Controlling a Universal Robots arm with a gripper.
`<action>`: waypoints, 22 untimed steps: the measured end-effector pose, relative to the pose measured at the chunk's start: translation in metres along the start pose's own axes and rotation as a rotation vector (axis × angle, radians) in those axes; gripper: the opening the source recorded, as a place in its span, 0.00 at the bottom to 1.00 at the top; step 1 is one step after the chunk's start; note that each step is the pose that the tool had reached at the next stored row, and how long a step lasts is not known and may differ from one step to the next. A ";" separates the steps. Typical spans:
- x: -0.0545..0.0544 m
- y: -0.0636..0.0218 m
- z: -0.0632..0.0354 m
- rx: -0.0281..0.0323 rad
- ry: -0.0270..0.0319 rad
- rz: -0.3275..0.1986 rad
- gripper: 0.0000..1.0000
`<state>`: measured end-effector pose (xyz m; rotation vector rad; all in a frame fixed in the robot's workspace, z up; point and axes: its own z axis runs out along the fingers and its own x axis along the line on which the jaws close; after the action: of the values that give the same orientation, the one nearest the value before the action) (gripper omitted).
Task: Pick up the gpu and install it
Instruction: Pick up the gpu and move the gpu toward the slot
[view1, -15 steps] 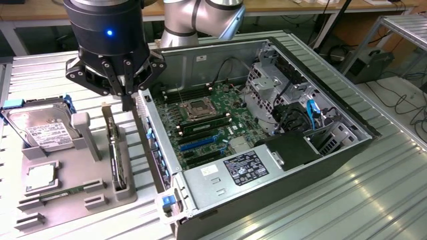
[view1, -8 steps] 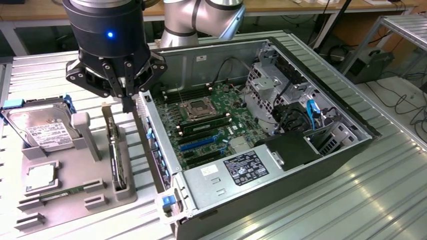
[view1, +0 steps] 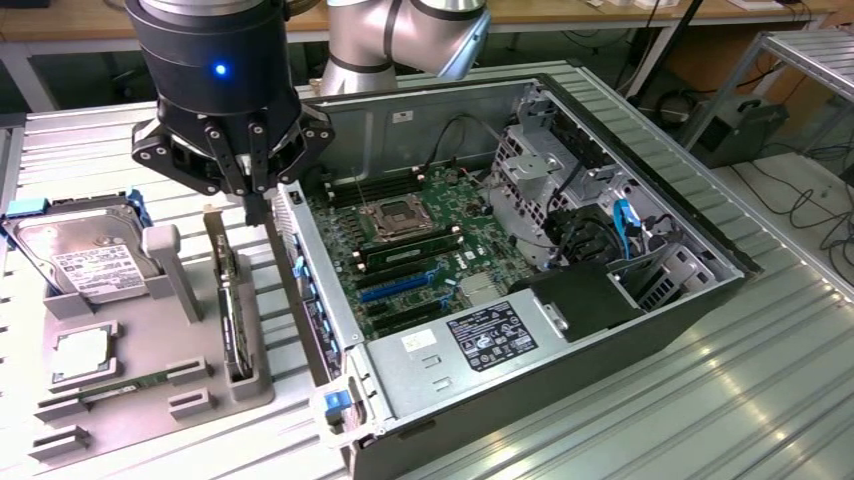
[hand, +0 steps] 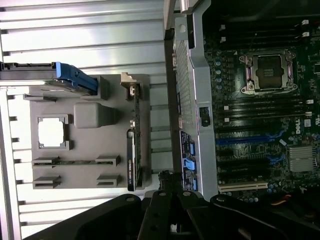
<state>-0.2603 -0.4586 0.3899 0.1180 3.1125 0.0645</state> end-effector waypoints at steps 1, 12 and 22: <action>0.000 0.0000 0.0000 0.0000 -0.0001 0.000 0.11; 0.000 0.0000 0.0000 0.0000 0.0000 0.000 0.48; 0.001 -0.0001 0.0017 0.0000 0.0000 0.000 0.48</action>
<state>-0.2611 -0.4586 0.3882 0.1179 3.1125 0.0645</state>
